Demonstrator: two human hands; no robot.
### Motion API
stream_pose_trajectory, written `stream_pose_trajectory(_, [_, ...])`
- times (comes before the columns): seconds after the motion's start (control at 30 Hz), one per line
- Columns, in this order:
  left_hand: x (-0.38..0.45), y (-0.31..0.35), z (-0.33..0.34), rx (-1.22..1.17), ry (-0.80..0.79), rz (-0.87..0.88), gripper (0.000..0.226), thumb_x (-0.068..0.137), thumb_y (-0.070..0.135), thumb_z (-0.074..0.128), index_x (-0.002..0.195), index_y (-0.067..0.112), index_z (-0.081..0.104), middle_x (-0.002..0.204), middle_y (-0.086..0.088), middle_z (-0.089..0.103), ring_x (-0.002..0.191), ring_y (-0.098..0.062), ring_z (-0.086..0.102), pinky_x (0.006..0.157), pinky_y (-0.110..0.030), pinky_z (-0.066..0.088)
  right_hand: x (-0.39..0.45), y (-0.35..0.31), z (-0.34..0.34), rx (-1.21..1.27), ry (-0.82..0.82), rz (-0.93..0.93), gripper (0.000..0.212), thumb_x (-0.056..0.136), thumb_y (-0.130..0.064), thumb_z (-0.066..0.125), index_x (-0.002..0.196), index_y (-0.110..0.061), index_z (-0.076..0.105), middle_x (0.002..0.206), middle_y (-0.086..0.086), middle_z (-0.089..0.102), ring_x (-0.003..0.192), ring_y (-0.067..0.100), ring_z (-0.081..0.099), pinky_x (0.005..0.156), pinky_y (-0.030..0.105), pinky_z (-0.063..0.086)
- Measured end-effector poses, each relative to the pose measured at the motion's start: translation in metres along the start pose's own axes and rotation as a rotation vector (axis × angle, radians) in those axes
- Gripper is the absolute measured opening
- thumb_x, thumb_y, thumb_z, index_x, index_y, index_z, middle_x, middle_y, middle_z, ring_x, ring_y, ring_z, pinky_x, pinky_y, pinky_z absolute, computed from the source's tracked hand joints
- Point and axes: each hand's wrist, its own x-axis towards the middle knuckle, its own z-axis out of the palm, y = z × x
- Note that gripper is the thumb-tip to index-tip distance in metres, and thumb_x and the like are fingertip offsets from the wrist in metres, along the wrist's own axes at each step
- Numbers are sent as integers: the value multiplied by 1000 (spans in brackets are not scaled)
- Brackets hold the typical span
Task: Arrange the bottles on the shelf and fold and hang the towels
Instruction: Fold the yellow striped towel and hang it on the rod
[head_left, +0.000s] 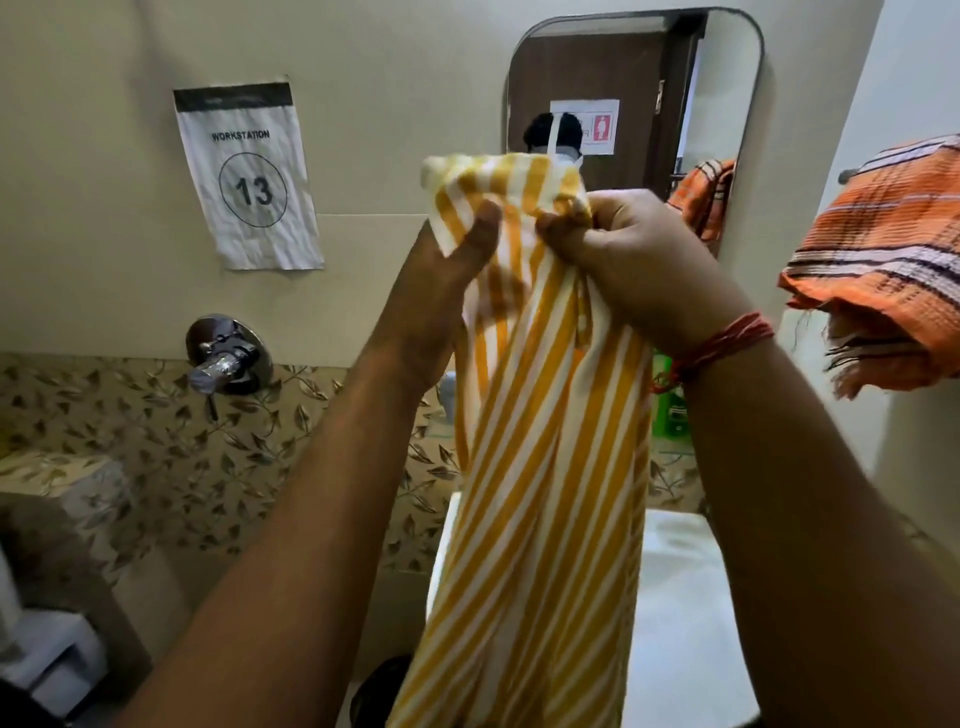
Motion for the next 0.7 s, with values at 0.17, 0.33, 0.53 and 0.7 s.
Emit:
stream_pose_trajectory(0.17, [4, 2, 5, 181, 293, 53, 18, 99, 39, 58, 95, 26, 70, 93, 7, 75, 87, -12, 73, 86, -37, 61, 3, 7, 6, -142, -107, -11, 30, 98, -40, 56, 106, -16, 71, 101, 3, 72, 93, 17, 69, 89, 40, 57])
stream_pose_trajectory(0.33, [10, -10, -14, 37, 475, -71, 16, 100, 24, 54, 103, 27, 70, 97, 1, 75, 93, -21, 73, 88, -48, 60, 1, 19, -1, -201, -170, 12, 33, 97, -41, 55, 107, -14, 70, 103, 4, 70, 96, 17, 67, 91, 40, 57])
stream_pose_trajectory(0.53, [10, -8, -19, 524, 136, 306, 68, 90, 8, 66, 144, 35, 34, 122, 2, 54, 94, -11, 63, 73, -20, 58, 7, 26, 5, -256, -190, 50, 31, 100, -40, 51, 117, -20, 66, 103, -4, 67, 92, 5, 63, 79, 20, 52])
stream_pose_trajectory(0.7, [9, -10, -16, 944, -87, 266, 54, 92, 25, 70, 142, 29, 49, 127, 0, 58, 103, -15, 62, 82, -24, 55, 12, 32, 7, -285, -182, 56, 32, 101, -39, 50, 121, -19, 66, 102, -5, 66, 90, 3, 62, 74, 17, 48])
